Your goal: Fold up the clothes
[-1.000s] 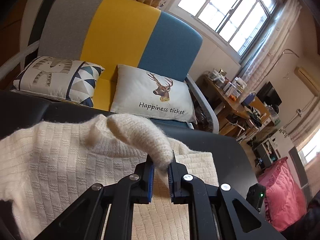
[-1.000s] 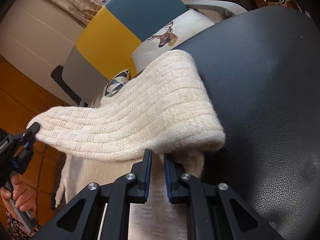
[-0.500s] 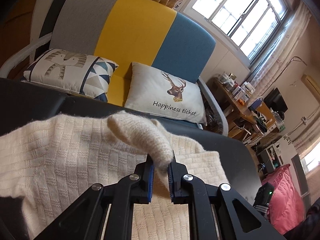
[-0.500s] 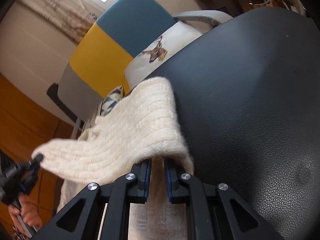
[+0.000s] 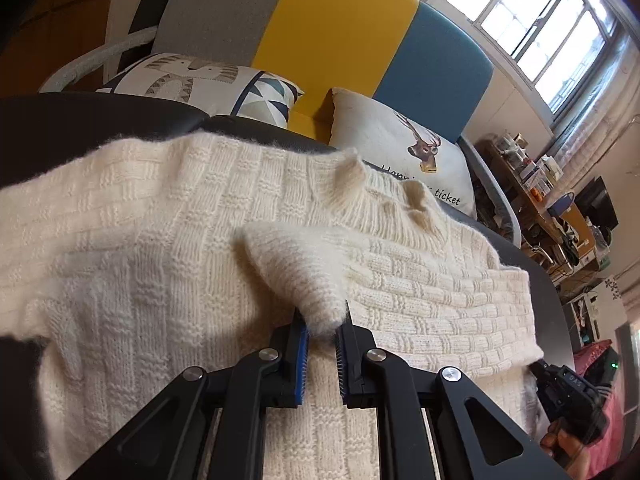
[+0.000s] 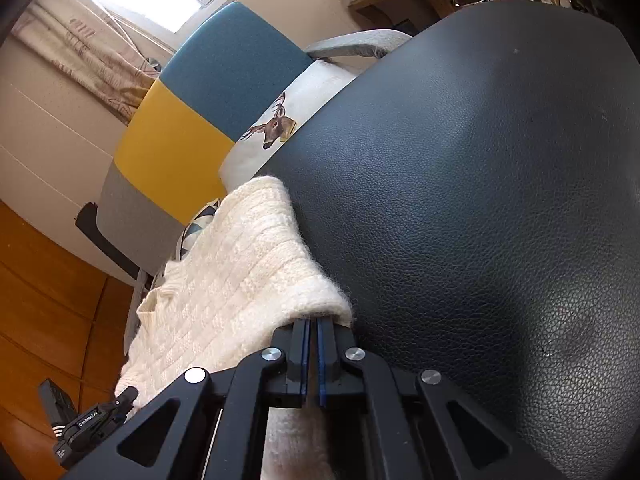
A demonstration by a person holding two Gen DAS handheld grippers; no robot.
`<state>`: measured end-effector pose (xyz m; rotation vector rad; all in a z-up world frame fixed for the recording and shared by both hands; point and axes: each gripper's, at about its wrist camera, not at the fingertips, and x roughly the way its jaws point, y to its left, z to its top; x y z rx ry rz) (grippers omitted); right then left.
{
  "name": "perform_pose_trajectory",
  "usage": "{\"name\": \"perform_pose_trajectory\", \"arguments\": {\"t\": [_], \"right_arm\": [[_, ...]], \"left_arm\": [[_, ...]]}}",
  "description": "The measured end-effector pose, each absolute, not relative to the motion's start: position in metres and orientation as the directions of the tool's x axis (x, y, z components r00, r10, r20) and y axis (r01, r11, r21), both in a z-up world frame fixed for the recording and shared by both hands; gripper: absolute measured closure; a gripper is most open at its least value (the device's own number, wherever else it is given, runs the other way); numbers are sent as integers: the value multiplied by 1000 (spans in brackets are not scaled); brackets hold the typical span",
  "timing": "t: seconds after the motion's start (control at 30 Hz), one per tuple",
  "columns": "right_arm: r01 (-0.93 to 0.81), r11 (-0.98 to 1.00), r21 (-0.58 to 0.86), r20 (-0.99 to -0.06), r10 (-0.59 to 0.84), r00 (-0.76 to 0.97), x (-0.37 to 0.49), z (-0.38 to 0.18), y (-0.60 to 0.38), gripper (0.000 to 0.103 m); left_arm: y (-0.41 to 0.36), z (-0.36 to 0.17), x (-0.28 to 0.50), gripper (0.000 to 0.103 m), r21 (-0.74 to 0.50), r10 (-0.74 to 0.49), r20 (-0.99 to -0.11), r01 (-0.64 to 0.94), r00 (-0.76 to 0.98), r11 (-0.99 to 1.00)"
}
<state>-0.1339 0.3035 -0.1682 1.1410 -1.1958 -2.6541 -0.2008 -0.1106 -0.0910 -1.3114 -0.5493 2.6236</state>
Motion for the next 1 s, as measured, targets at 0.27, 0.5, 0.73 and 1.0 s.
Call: {"name": "perform_pose_trajectory", "arguments": {"t": [0.27,0.5,0.73,1.0], "right_arm": [[-265,-754,601,-652,-271,-709,-134,-163,298,101],[-130,-883,451,-650,-226,-726,-102,-114,281,87],[41,-984,171,-678,-148,-720,-169,-91,220,87],[-18,-993,113,-750,-73,-658,-219,-143,222,92]], "left_arm": [[-109,-103,-195,86,-343,255,-724,15,-641,-939],[-112,-108,-190,76,-405,313,-688,-11,-655,-914],[-112,-108,-192,76,-422,322,-682,-6,-657,-907],[-121,-109,-190,76,-454,342,-676,3,-653,-891]]}}
